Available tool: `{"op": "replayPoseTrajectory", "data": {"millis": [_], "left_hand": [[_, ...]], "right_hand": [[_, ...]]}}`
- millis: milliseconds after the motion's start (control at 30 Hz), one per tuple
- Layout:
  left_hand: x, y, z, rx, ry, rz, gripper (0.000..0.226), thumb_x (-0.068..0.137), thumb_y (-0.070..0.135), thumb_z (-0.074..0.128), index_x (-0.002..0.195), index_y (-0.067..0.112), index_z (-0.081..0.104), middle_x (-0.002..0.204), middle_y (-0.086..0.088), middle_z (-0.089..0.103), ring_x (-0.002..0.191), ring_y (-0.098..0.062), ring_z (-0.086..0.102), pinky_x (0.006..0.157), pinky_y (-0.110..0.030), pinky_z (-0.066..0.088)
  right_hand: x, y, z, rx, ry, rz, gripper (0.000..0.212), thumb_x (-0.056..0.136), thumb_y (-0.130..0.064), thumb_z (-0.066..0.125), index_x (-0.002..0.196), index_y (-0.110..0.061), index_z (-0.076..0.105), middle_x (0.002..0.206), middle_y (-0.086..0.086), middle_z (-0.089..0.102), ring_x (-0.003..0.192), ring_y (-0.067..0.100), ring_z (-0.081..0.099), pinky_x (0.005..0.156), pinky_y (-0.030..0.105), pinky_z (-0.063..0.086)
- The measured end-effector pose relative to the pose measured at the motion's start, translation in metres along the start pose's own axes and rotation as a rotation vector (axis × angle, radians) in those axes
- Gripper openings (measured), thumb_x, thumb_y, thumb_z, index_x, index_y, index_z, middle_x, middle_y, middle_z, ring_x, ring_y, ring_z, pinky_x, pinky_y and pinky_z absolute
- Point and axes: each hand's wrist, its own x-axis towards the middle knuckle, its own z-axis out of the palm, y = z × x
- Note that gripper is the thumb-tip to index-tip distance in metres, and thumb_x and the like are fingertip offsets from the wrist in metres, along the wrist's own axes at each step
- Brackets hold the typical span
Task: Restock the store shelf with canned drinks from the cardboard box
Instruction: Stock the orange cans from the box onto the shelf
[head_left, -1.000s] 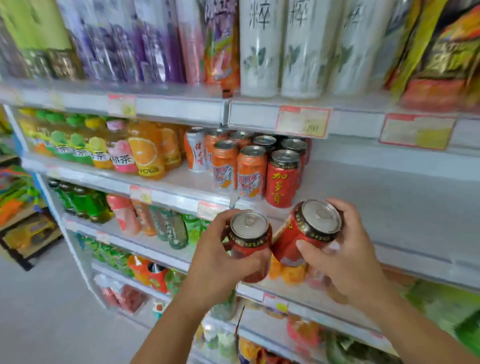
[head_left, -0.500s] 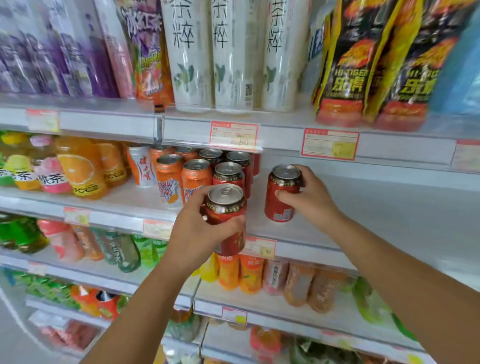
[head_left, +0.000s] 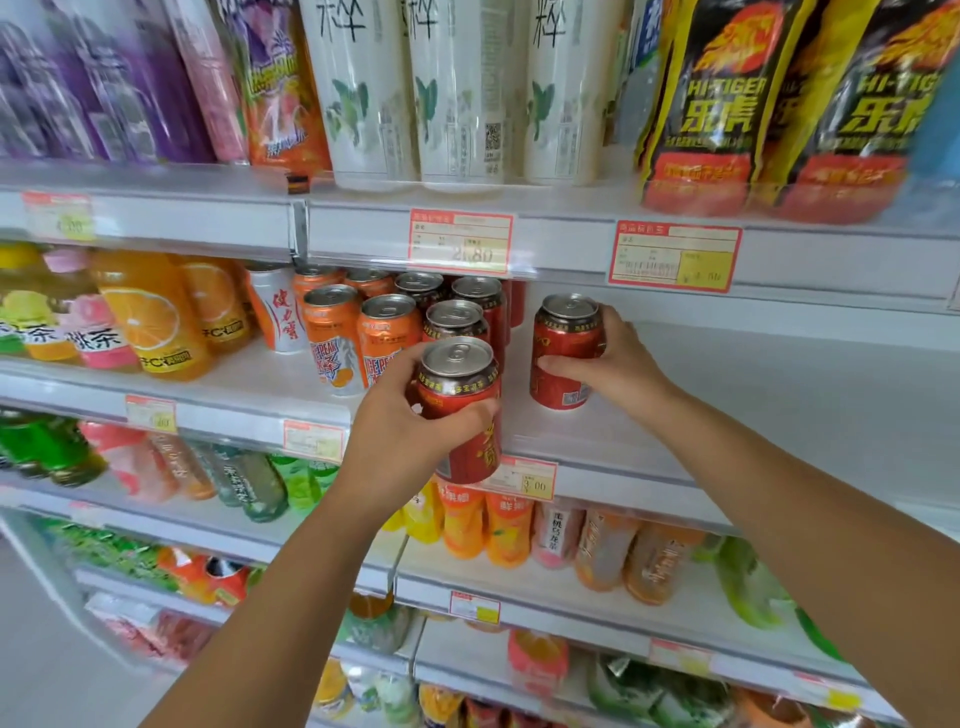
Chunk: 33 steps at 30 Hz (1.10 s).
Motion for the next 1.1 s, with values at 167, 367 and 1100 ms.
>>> {"op": "replayPoseTrajectory", "data": {"millis": [167,367,1100], "left_hand": [[0.004,-0.002,-0.005,0.011,0.009,0.006,0.051,0.072,0.017,0.085,0.112,0.037,0.06,0.099,0.019,0.071,0.091,0.004,0.065,0.072,-0.007,0.049],[0.011,0.002,-0.014,0.005,0.018,0.023,0.05,0.073,0.014,0.083,0.109,0.038,0.06,0.096,0.027,0.071,0.089,0.008,0.065,0.072,-0.007,0.049],[0.009,-0.017,-0.015,-0.019,0.049,0.074,0.062,0.061,0.037,0.083,0.119,0.036,0.061,0.107,0.017,0.072,0.1,-0.003,0.067,0.086,-0.028,0.053]], "right_hand": [[0.014,0.004,-0.003,0.16,-0.071,0.028,0.086,0.075,-0.009,0.078,0.143,-0.018,0.026,0.126,0.003,0.055,0.112,0.02,0.057,0.079,0.03,0.05],[0.035,0.01,0.006,0.055,-0.016,-0.007,0.065,0.075,-0.021,0.082,0.127,-0.013,0.044,0.118,0.003,0.056,0.102,0.019,0.057,0.072,0.025,0.046],[0.128,0.044,0.026,-0.117,0.115,-0.059,0.068,0.089,-0.042,0.063,0.144,-0.02,0.03,0.135,0.012,0.057,0.119,0.031,0.057,0.102,0.039,0.044]]}}
